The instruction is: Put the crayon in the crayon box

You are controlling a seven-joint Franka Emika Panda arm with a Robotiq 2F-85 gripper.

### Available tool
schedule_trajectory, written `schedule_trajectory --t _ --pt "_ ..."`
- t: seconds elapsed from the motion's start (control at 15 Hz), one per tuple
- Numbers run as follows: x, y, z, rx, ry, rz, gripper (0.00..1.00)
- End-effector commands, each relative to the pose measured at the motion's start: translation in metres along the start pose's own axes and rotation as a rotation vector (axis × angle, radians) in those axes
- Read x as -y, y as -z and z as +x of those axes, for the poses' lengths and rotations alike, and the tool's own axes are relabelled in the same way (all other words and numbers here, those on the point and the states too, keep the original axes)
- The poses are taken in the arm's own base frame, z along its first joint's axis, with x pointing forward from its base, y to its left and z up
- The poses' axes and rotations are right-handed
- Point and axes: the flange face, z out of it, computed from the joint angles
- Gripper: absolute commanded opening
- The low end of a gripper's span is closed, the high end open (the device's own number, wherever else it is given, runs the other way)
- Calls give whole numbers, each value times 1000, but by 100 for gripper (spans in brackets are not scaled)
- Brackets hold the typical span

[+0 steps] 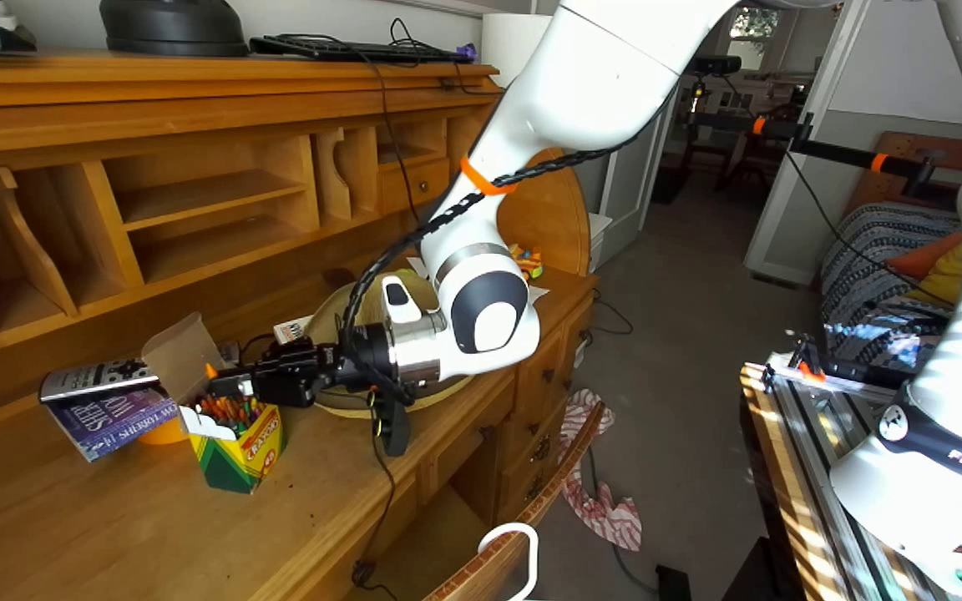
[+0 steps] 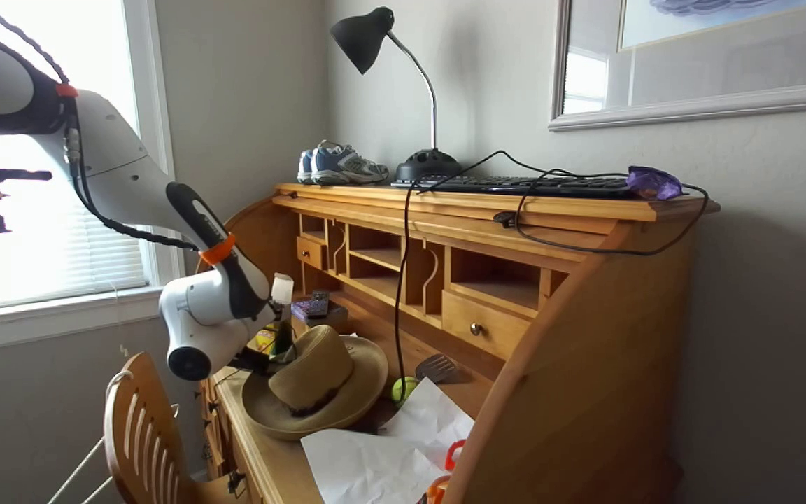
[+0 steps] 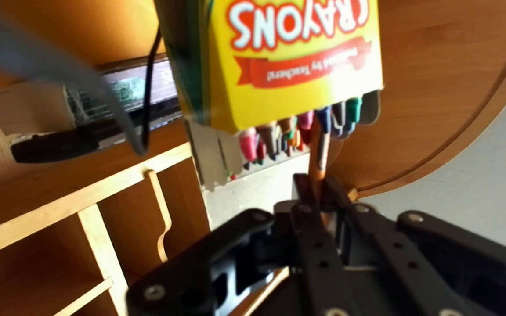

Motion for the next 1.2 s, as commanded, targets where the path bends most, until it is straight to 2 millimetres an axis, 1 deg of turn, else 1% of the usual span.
schedule_trajectory --t 0.0,0.13,0.2,0.27,0.4,0.8,0.87,1.0,1.07,1.13 --pt "0 5 -25 56 -5 -3 3" --pt "1 6 -27 62 -2 -1 3" --pt "2 6 -25 61 -3 -2 33" --pt "2 6 -22 57 0 -3 36" --pt "5 8 -13 55 4 7 49" --pt "22 16 30 31 11 31 96" --pt "24 18 36 37 5 25 99" --pt "27 19 47 36 11 15 100" --pt "27 19 50 37 13 6 89" --pt "30 19 53 41 18 7 75"
